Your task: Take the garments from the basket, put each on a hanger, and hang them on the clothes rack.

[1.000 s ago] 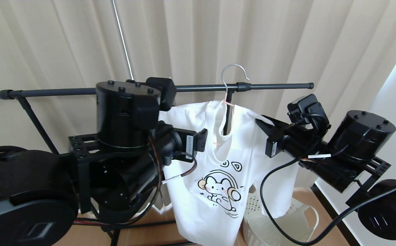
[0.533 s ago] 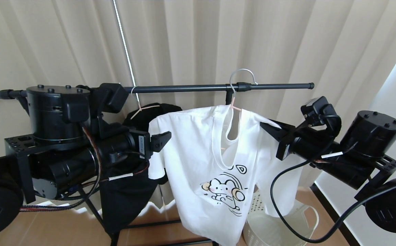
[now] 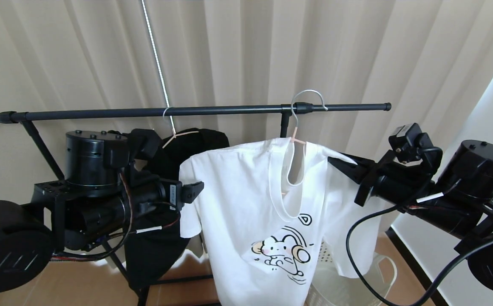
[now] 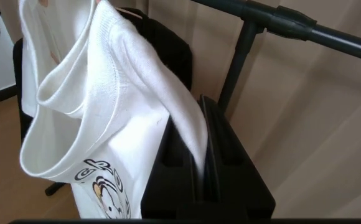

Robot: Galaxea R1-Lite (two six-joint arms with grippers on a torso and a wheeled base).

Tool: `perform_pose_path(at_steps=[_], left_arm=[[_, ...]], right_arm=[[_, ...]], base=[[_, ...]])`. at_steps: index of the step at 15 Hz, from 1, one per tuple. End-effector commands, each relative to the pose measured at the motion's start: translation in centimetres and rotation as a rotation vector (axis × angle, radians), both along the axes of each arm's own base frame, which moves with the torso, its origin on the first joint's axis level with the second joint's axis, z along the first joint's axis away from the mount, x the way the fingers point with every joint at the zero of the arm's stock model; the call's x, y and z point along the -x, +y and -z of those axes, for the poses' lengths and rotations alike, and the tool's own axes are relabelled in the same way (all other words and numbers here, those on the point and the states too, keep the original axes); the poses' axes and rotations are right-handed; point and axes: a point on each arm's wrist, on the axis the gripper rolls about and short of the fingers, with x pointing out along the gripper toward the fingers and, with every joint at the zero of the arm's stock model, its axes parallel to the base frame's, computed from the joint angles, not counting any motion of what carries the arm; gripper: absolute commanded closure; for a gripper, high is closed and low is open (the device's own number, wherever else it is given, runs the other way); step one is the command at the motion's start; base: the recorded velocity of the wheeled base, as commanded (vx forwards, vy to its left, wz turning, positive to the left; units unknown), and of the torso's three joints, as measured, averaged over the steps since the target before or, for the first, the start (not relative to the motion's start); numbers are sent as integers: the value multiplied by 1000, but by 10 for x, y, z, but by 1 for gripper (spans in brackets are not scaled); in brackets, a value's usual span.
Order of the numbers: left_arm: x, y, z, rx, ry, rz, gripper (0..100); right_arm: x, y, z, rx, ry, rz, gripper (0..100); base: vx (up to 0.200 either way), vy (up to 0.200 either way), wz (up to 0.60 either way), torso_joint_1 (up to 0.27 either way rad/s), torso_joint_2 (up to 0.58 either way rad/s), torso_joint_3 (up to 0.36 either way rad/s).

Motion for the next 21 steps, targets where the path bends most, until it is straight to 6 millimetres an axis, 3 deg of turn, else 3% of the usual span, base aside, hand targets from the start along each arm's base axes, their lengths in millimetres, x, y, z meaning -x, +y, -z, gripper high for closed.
perform_pose_path(at_steps=[1,9,10,21], left_arm=[[-13,-2,17,-18,36,-16,0],[-20,4,34,-35,72,-47,0],[-20,4,34,-34,70,-47,100],[-17,13,40,-31,98,-81,100]], right_arm=[[2,-3,-2,-3,-12,1,100],[2,-3,-3,-10,-15,3,100],[2,-3,-3,-9,-14,3,100],[-1,-6,-4,-13,-16,13,100]], base=[[0,0,0,0,0,0],[0,0,0,0,0,0],[0,0,0,0,0,0],[0,0,0,0,0,0]])
